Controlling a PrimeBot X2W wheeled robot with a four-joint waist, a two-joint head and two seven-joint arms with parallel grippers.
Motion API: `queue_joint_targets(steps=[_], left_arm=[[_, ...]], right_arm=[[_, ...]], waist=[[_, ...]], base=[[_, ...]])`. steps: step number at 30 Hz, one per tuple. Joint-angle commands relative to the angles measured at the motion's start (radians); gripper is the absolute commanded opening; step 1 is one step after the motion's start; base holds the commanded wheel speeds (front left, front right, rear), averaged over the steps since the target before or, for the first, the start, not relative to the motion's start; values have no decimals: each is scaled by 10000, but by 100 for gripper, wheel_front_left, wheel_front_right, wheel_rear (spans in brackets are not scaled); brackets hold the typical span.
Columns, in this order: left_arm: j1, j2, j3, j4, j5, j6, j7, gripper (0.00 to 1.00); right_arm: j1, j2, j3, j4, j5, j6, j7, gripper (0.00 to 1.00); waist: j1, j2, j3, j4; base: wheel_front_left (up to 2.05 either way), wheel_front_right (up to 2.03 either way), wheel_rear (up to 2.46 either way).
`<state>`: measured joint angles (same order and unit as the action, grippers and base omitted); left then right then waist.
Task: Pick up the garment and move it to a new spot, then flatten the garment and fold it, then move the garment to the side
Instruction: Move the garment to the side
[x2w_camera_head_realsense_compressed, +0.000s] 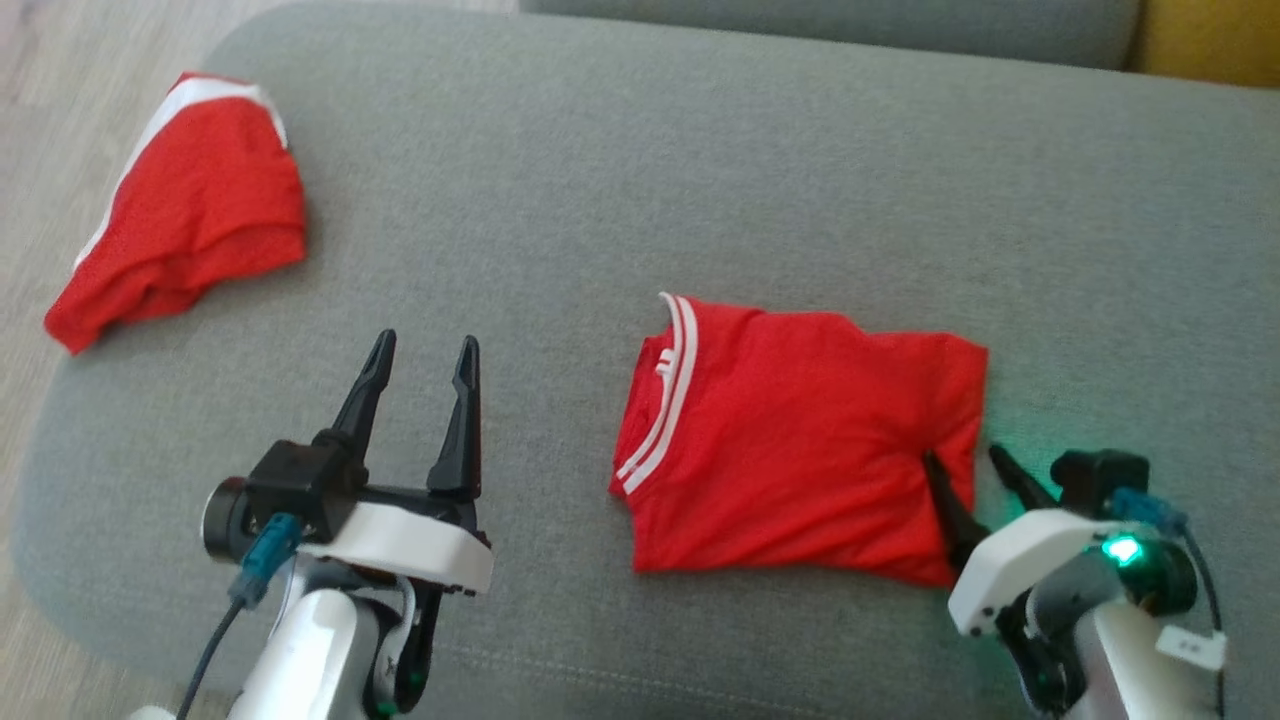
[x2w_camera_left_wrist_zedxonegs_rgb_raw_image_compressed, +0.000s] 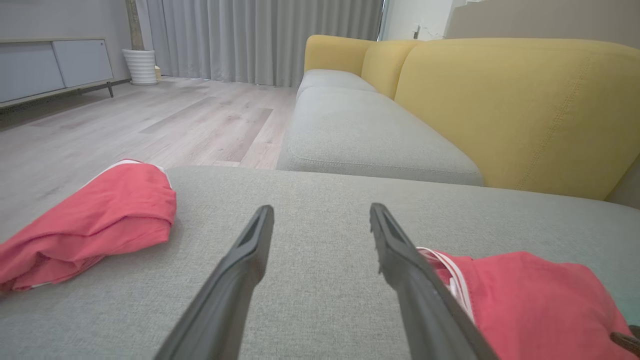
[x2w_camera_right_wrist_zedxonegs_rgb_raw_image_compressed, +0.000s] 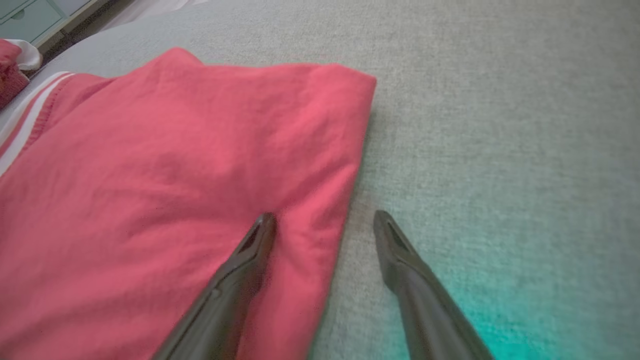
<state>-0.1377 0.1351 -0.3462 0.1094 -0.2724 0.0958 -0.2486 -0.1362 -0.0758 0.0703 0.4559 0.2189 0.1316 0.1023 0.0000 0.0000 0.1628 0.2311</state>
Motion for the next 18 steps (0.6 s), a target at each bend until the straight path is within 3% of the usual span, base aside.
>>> queue_joint_targets(steps=[1, 3, 11, 18], left_arm=[[-546, 40, 358, -281, 123, -33, -123, 100], [-572, -13, 435, -370, 189, -53, -126, 100], [-558, -167, 729, -642, 474, -157, -130, 100], [-576, -229, 951, -822, 648, -321, -130, 100]], right_arm=[[-327, 20, 228, -81, 45, -9, 147, 85], [-360, 47, 281, 47, 76, -9, 331, 0], [-540, -11, 585, -448, -72, -9, 400, 0], [-907, -426, 1153, -1189, -147, -9, 303, 0]], waist=[[0, 0, 135, 126], [0, 0, 193, 137], [0, 0, 355, -309], [0, 0, 541, -1525]], base=[[0, 0, 0], [0, 0, 0], [0, 0, 0], [0, 0, 0]])
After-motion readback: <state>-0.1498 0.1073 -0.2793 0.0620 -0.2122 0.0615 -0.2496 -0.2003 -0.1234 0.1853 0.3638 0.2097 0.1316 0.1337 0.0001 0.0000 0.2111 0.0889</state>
